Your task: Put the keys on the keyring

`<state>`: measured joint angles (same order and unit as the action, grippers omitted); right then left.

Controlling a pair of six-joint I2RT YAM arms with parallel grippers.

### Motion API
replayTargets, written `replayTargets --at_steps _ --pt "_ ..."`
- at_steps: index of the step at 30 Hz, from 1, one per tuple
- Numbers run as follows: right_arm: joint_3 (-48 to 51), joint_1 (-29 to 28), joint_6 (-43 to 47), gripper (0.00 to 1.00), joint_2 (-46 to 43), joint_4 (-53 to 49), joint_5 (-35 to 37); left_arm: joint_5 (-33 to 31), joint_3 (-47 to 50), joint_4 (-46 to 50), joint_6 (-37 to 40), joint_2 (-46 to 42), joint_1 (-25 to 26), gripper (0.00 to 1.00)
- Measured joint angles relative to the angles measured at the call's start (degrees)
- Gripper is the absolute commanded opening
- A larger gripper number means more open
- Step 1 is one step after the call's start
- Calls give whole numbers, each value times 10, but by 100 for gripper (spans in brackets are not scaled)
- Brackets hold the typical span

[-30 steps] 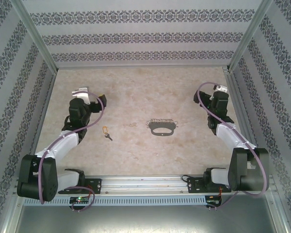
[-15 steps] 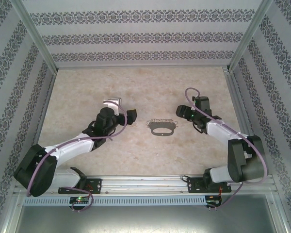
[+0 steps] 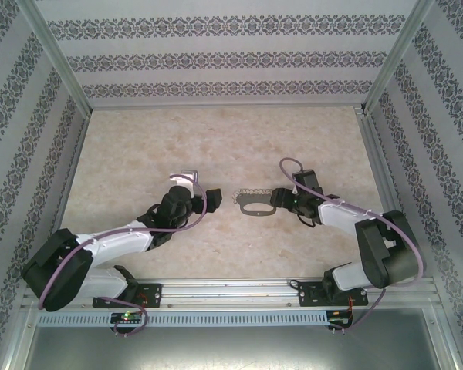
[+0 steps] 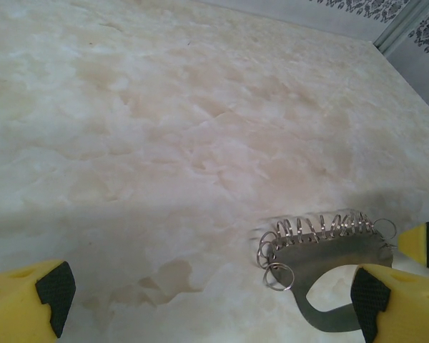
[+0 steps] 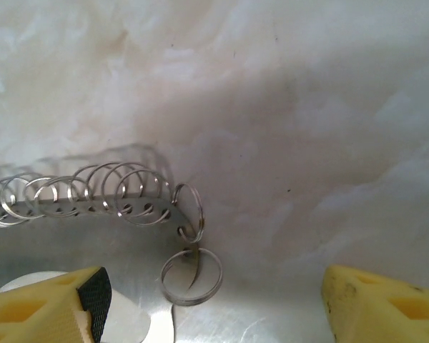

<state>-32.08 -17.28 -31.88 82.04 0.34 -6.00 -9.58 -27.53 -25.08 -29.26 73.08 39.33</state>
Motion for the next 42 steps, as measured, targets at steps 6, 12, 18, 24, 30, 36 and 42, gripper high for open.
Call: replayTargets --at_steps 6,12,18,24,30,36,42 --pt "7 -22 -23 78 1 23 19 -11 2 0 0 -12 0 100" --pt "29 -48 -46 78 -21 34 28 -15 10 0 0 -28 0 100" --pt "54 -85 -75 78 -56 28 33 -17 17 1 0 -44 0 100" --pt "57 -114 -98 78 -63 25 41 -17 17 1 0 -53 0 100" --pt "29 -151 -107 78 -22 30 71 -17 17 1 0 -54 0 100" --pt "-21 -204 -117 78 34 33 86 -17 28 3 0 -76 0 100" --pt "-87 -238 -118 78 102 33 95 -17 30 3 0 -87 0 100"
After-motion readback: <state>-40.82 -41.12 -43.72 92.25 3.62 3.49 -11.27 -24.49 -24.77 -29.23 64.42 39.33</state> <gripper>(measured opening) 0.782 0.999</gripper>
